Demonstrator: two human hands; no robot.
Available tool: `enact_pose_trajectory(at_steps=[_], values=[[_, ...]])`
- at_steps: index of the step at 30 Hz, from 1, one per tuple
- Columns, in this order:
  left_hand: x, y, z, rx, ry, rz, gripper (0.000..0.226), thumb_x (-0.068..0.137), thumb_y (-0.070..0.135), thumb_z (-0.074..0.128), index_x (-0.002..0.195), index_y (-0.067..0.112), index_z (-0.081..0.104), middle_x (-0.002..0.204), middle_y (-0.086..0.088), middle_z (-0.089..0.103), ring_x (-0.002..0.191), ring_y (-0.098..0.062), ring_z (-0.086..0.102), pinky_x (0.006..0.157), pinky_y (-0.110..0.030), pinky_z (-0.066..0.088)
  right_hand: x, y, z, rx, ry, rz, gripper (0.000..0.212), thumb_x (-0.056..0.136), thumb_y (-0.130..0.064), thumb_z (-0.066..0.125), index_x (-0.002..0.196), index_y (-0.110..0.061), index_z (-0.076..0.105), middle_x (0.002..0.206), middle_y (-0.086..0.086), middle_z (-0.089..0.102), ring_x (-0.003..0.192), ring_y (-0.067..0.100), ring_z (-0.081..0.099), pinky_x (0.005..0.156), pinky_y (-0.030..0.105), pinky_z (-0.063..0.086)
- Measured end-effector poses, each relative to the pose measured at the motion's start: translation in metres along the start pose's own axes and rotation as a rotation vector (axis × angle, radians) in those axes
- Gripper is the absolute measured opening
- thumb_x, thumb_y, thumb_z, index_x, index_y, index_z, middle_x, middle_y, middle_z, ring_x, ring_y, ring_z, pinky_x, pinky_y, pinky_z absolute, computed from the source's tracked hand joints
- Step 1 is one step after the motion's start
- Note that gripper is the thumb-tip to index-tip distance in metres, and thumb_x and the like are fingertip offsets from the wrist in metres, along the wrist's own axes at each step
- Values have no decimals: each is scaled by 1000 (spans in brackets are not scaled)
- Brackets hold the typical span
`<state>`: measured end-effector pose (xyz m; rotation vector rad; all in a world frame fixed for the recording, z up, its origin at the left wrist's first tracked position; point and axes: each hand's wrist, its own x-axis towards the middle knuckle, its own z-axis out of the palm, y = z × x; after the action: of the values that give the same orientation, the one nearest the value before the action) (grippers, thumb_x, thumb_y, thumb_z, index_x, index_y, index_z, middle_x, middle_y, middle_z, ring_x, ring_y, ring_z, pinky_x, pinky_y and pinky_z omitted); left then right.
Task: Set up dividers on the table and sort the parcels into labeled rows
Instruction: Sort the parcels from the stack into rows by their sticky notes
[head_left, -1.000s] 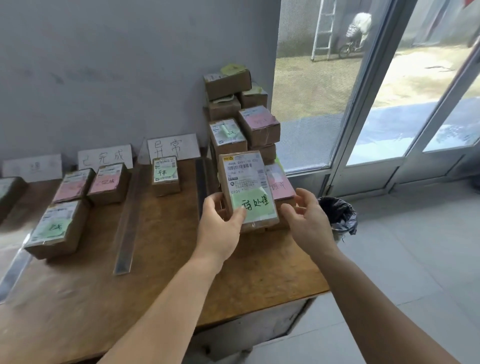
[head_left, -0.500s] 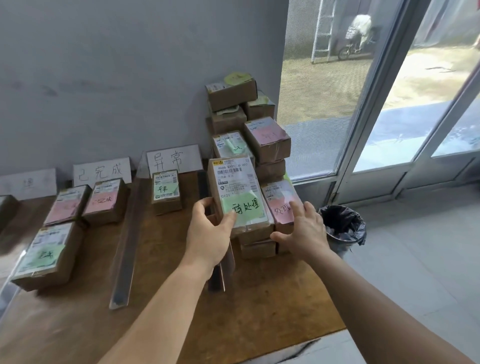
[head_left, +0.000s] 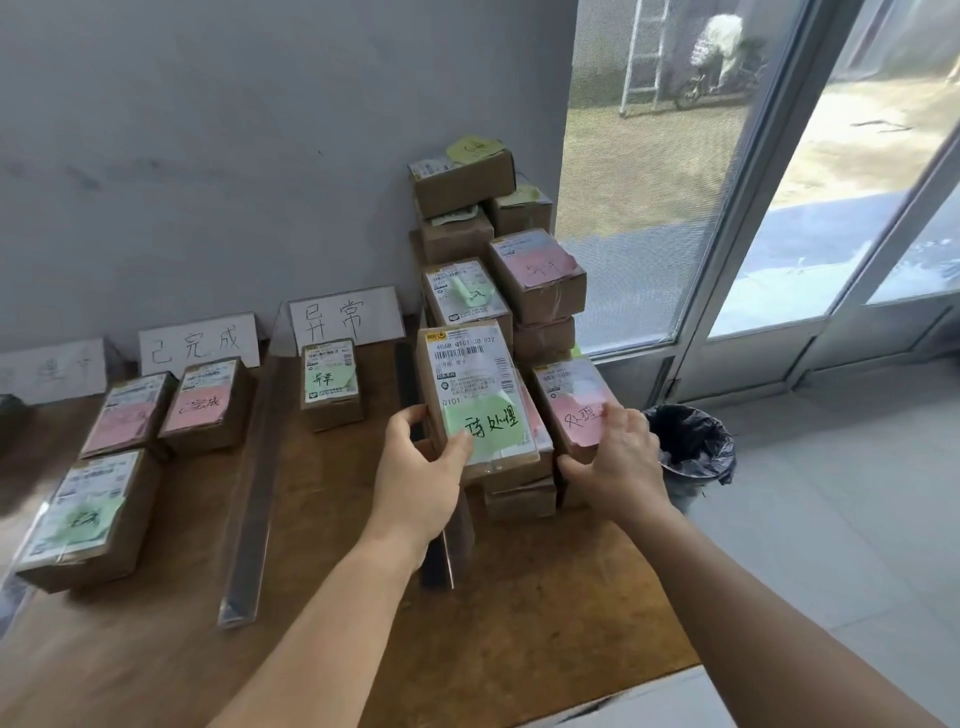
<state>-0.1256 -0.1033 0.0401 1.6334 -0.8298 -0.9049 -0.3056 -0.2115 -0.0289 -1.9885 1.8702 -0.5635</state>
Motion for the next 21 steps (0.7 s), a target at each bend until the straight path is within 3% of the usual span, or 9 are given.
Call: enact_pose_trajectory(at_steps=[8, 14, 21], values=[[-10, 2, 5, -18, -1, 13, 38, 92, 29, 62, 121, 34, 38, 116, 4, 65, 101, -8, 62, 66, -14, 52, -24, -6, -31, 79, 128, -52, 81, 73, -43, 71, 137, -14, 30, 130, 8, 36, 116, 29, 35, 100, 41, 36], [-26, 8, 4, -42, 19, 34, 36, 92, 27, 62, 118, 36, 39, 114, 5, 66, 97, -4, 62, 58, -9, 50, -50, -24, -63, 175, 240, -199, 79, 70, -40, 75, 134, -19, 34, 131, 6, 37, 118, 28, 35, 100, 39, 33], [-53, 12, -26, -42, 96, 63, 37, 91, 30, 62, 122, 36, 41, 112, 9, 65, 101, -6, 59, 52, -3, 45, -84, -60, -80, 251, 212, -331, 79, 73, -40, 75, 138, -30, 31, 140, 6, 35, 127, 27, 32, 101, 41, 34]])
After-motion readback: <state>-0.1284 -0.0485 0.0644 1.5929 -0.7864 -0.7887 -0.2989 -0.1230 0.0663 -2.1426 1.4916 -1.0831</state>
